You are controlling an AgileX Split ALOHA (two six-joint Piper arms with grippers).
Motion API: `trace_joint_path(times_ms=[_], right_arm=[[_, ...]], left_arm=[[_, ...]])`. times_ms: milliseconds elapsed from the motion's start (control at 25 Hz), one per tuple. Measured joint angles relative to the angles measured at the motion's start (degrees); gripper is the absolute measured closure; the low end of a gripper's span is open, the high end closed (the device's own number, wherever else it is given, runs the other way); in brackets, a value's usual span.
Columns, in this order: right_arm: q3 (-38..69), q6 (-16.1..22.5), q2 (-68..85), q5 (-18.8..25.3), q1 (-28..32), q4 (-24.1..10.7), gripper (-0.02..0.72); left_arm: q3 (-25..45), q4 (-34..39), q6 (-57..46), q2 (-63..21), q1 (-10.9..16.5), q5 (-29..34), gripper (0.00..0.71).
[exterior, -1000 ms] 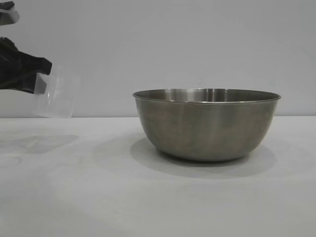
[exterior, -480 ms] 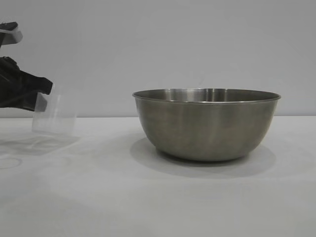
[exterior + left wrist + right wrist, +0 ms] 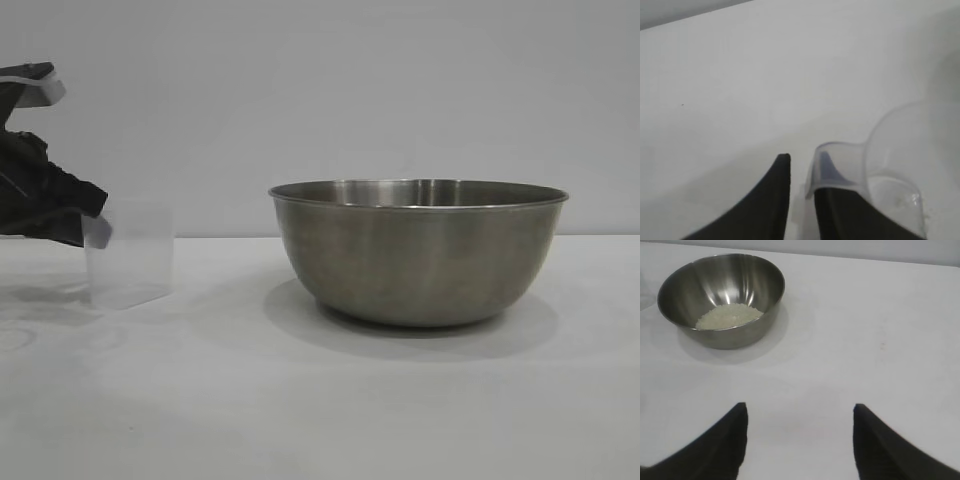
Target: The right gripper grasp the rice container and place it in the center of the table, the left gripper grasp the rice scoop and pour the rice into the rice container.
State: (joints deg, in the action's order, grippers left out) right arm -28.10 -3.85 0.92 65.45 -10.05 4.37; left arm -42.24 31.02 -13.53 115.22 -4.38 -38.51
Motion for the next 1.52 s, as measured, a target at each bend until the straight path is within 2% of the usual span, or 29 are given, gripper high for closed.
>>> trace_joint_path(times_ms=[200,360,520,760,840,960,1200,1360,1520], right_arm=[[0.0,0.0,0.0,0.0,0.0,0.0,0.297],[0.0,0.0,0.0,0.0,0.0,0.0,0.297],[0.0,0.0,0.0,0.0,0.0,0.0,0.297],[0.0,0.0,0.0,0.0,0.0,0.0,0.297],[0.0,0.0,0.0,0.0,0.0,0.0,0.297],[0.0,0.0,0.0,0.0,0.0,0.0,0.297],[0.0,0.0,0.0,0.0,0.0,0.0,0.297],[0.0,0.0,0.0,0.0,0.0,0.0,0.297],[0.0,0.0,0.0,0.0,-0.4,0.0,0.297]], left_arm=[[4.7,-0.1,0.2,-3.5,0.0,-1.9,0.504],[7.1,-5.2,5.0,-10.3,0.0,-2.5,0.504],[7.5,-10.0,7.7,-19.4,0.0,-0.5,0.504],[7.7,-11.1,5.0,-30.7,0.0,3.4,0.504],[7.7,-11.1,4.7,-34.5,0.0,9.2,0.504],[7.8,-10.4,4.6,-42.2,0.0,21.5,0.504],[7.8,-7.7,4.4,-62.8,0.1,39.7,0.504],[7.8,-7.6,4.6,-73.2,0.1,56.4,0.504],[8.0,-12.0,10.7,-81.5,0.1,68.3,0.504]])
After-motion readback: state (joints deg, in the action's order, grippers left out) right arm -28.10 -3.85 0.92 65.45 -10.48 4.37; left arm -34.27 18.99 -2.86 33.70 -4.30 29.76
